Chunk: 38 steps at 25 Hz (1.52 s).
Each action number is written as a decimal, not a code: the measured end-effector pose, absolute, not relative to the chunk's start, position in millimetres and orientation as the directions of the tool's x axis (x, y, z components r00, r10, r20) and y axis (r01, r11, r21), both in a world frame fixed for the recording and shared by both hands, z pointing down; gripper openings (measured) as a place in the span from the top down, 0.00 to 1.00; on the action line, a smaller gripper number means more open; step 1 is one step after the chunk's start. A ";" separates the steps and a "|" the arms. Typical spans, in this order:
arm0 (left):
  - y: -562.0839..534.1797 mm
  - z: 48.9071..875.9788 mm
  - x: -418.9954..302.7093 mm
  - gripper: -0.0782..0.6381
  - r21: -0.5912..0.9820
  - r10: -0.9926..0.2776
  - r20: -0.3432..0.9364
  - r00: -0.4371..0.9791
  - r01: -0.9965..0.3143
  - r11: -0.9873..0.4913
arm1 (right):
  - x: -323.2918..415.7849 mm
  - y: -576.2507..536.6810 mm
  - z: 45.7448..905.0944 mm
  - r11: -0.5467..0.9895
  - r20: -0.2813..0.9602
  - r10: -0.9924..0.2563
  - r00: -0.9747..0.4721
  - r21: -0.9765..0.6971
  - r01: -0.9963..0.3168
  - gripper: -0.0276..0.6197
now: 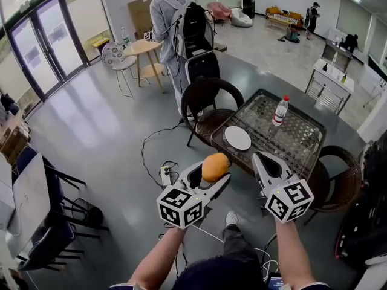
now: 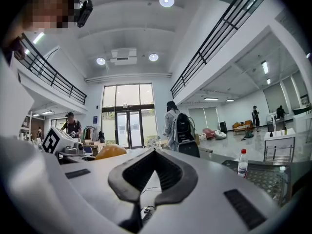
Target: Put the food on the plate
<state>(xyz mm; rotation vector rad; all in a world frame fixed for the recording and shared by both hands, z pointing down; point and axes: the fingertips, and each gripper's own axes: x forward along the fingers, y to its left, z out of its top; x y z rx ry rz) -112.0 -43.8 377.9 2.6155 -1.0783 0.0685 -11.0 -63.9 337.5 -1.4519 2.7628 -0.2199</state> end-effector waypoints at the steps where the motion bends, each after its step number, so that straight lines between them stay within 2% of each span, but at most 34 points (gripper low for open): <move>1: -54.7 380.0 -108.9 0.44 0.267 -0.683 0.165 0.712 -0.699 -0.664 | -8.2 -75.8 338.7 0.564 0.056 -0.817 -0.574 -0.133 -0.815 0.95; 15: -206.7 396.9 -60.3 0.44 0.245 -0.717 0.249 0.651 -0.759 -0.603 | 34.0 -246.1 354.0 0.624 0.058 -0.760 -0.647 -0.211 -0.752 0.95; 22: -255.5 400.8 -53.4 0.44 0.239 -0.727 0.270 0.631 -0.775 -0.585 | 37.7 -291.6 367.3 0.641 0.088 -0.737 -0.670 -0.226 -0.734 0.95; 29: -290.0 408.1 -49.3 0.44 0.218 -0.687 0.289 0.667 -0.744 -0.631 | 43.4 -316.3 376.1 0.595 0.123 -0.771 -0.625 -0.214 -0.775 0.95; 38: -320.7 428.0 -36.7 0.44 0.218 -0.572 0.320 0.756 -0.646 -0.732 | 54.0 -328.6 391.7 0.476 0.176 -0.842 -0.511 -0.206 -0.855 0.95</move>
